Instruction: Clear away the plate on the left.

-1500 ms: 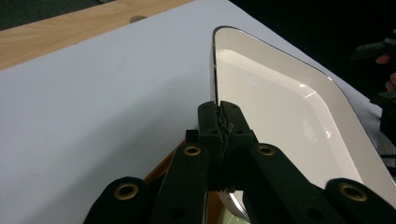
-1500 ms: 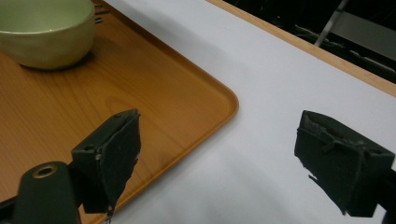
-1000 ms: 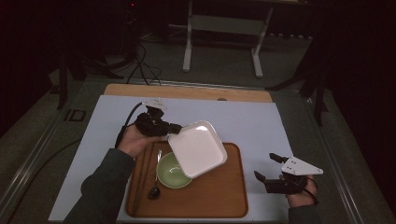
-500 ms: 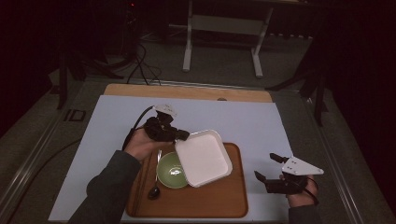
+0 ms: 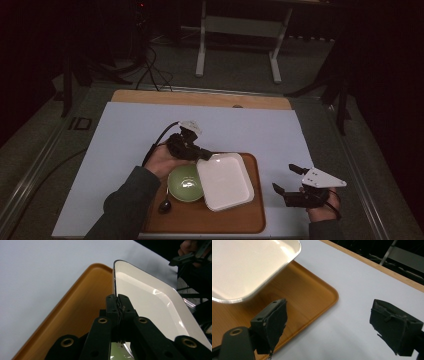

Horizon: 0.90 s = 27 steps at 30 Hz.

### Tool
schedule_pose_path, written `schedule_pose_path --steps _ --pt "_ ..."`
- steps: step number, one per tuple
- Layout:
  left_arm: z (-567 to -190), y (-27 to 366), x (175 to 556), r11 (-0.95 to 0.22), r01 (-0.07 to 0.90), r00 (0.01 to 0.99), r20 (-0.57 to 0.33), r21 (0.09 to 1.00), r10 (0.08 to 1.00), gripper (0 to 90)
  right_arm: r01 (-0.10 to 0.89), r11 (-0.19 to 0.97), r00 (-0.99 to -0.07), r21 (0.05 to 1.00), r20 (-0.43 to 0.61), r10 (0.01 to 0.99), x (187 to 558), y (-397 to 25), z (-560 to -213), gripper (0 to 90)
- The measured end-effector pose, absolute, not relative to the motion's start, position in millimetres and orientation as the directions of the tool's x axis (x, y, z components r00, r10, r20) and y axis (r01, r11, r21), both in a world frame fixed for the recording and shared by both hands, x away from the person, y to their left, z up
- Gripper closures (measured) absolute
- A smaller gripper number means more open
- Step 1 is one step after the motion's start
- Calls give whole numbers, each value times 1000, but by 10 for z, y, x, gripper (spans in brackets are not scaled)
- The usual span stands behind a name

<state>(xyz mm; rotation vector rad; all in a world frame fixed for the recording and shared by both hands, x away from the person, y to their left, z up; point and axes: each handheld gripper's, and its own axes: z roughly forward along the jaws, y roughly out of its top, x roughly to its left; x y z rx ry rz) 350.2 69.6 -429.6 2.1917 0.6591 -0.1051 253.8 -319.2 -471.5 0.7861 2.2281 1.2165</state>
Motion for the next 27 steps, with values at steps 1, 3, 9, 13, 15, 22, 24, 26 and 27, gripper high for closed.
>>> schedule_pose_path --steps 1,3,9,13,15,22,24,26,27 --pt "-4306 682 3505 -525 491 860 -290 695 420 890 255 440 -720 861 -135 681 2539 -3191 -4714 141" --pt "-4329 646 3507 -533 491 861 -292 689 416 890 255 440 -720 861 -135 681 2539 -3191 -4715 141" --pt "-4428 495 3525 -560 495 863 -296 665 410 891 254 441 -721 861 -136 680 2541 -3185 -4715 141" --pt "-4519 377 3561 -569 505 858 -309 649 410 891 254 441 -721 861 -136 680 2542 -3184 -4716 141" --pt "-4552 331 3575 -573 509 857 -315 642 408 891 253 442 -721 861 -136 679 2541 -3186 -4715 141" --pt "-4663 199 3620 -588 519 851 -315 620 420 891 253 440 -721 862 -135 679 2540 -3193 -4714 141" --pt "-4686 178 3635 -585 523 849 -318 620 422 891 253 440 -722 861 -135 679 2540 -3194 -4715 140" --pt "-4702 147 3647 -580 528 846 -321 620 427 891 255 440 -722 861 -133 679 2542 -3193 -4715 141" --pt "-4711 130 3652 -581 528 845 -320 619 428 891 254 441 -722 861 -135 679 2543 -3191 -4715 140"
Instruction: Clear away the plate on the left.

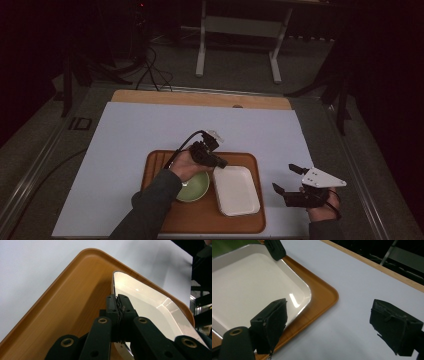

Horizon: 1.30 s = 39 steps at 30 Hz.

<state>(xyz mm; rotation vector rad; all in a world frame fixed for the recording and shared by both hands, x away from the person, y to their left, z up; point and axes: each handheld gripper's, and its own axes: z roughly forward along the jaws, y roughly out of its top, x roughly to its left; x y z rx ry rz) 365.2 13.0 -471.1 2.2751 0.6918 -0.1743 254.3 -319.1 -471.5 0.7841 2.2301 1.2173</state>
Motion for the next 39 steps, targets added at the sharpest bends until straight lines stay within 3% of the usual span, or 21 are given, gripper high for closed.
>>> schedule_pose_path --steps 30,39 --pt "-4874 4 3780 -551 613 781 -330 566 530 842 254 444 -725 859 -134 676 2543 -3185 -4718 140" --pt "-4791 97 3783 -510 623 765 -324 594 556 663 252 444 -724 860 -136 676 2541 -3190 -4714 141"
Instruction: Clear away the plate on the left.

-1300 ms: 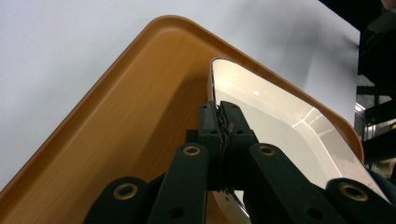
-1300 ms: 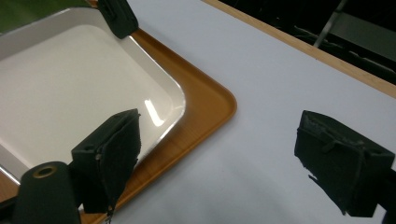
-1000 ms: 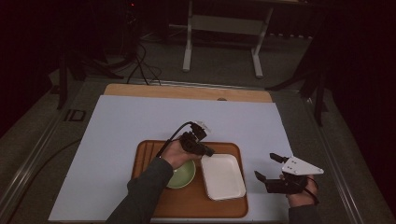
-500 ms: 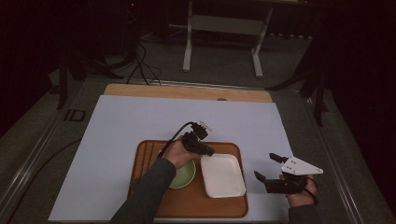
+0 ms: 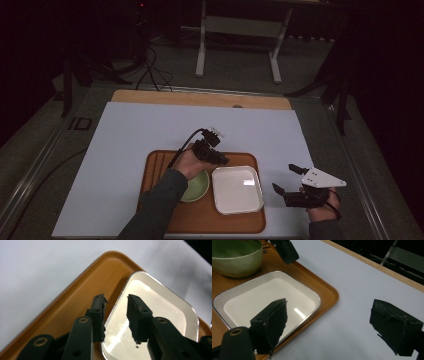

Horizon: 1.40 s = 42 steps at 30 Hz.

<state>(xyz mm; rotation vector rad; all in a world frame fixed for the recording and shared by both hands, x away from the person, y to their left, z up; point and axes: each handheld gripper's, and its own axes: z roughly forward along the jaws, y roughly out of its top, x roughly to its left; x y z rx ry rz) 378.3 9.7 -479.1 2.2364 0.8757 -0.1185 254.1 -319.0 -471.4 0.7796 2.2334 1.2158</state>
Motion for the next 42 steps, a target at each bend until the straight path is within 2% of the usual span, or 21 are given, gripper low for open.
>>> schedule_pose_path --steps 3,13,24,34,42 --pt "-4755 135 3778 -500 625 762 -329 599 558 616 252 445 -724 860 -137 676 2540 -3189 -4713 141" --pt "-4682 326 3723 -438 626 742 -319 645 590 553 251 444 -725 860 -137 675 2543 -3185 -4714 141" --pt "-4495 503 3549 -399 576 730 -228 714 645 436 250 446 -727 860 -137 673 2541 -3178 -4716 141" --pt "-4316 709 3337 -402 520 688 -91 754 720 328 252 445 -726 859 -136 674 2540 -3175 -4717 141" --pt "-4289 1001 3165 -340 519 618 -70 784 783 264 252 445 -726 859 -135 674 2540 -3174 -4718 140"
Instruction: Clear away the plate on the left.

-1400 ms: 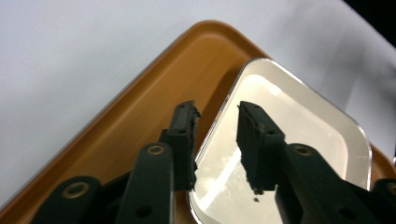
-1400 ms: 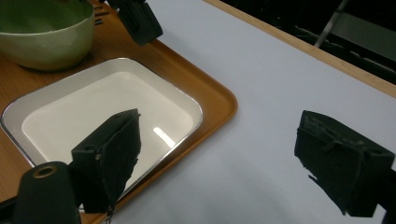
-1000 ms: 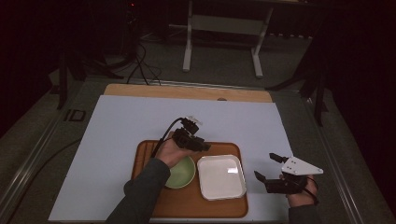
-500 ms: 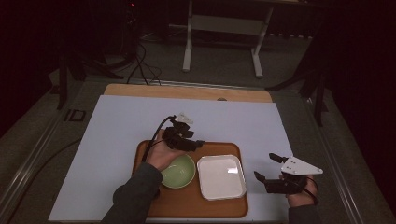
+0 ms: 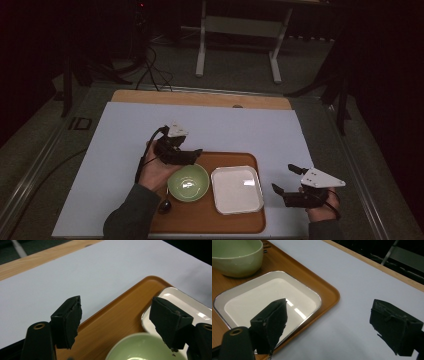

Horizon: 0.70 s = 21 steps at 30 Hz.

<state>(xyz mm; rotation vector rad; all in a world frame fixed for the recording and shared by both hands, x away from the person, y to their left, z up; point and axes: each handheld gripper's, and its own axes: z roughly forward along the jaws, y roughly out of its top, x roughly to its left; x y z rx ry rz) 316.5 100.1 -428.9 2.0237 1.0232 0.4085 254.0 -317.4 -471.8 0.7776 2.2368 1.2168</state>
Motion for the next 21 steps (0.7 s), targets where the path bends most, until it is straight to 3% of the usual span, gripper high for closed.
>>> schedule_pose_path --steps 13,21 --pt "-4485 1748 2784 -194 529 459 -86 826 884 248 257 444 -726 858 -132 675 2539 -3167 -4722 141" --pt "-4579 2086 2517 -190 525 401 -44 829 915 260 258 439 -724 861 -129 678 2538 -3178 -4723 141"
